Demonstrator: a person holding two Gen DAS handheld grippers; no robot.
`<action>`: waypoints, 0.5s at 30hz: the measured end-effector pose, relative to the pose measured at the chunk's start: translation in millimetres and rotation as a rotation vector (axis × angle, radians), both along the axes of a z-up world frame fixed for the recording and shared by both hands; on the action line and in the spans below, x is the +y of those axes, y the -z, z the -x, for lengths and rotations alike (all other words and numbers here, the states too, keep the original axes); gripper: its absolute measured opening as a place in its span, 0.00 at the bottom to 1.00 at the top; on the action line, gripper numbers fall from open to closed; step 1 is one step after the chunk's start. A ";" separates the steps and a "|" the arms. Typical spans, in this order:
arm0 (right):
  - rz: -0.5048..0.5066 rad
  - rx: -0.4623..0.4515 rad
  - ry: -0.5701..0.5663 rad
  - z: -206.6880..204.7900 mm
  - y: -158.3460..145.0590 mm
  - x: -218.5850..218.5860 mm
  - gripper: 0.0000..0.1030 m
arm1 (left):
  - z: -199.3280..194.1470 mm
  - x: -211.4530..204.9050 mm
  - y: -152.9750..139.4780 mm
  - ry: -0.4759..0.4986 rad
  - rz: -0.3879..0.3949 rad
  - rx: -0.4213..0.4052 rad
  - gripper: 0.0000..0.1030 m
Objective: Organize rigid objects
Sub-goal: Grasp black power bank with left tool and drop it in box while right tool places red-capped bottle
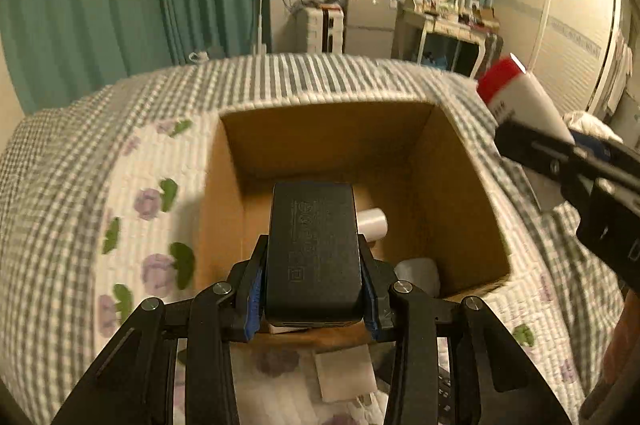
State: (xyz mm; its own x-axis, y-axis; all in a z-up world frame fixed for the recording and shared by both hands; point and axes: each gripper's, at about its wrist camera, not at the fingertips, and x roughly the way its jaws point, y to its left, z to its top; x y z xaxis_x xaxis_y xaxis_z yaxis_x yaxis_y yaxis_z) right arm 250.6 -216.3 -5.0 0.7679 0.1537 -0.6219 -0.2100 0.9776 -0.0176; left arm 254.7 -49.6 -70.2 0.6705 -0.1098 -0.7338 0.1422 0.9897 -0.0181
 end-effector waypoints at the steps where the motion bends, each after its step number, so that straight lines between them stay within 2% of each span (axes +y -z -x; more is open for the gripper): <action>1: -0.001 0.005 -0.002 -4.1 4.1 -0.1 0.35 | -5.1 -1.5 8.0 -0.004 -0.004 0.012 0.38; 10: -0.026 0.060 -0.016 -32.7 47.8 1.0 0.35 | -15.2 -14.3 41.2 0.025 -0.015 0.057 0.39; 15: -0.043 0.073 -0.016 -36.9 56.2 -1.6 0.35 | -8.4 -19.4 26.3 0.020 -0.030 -0.012 0.42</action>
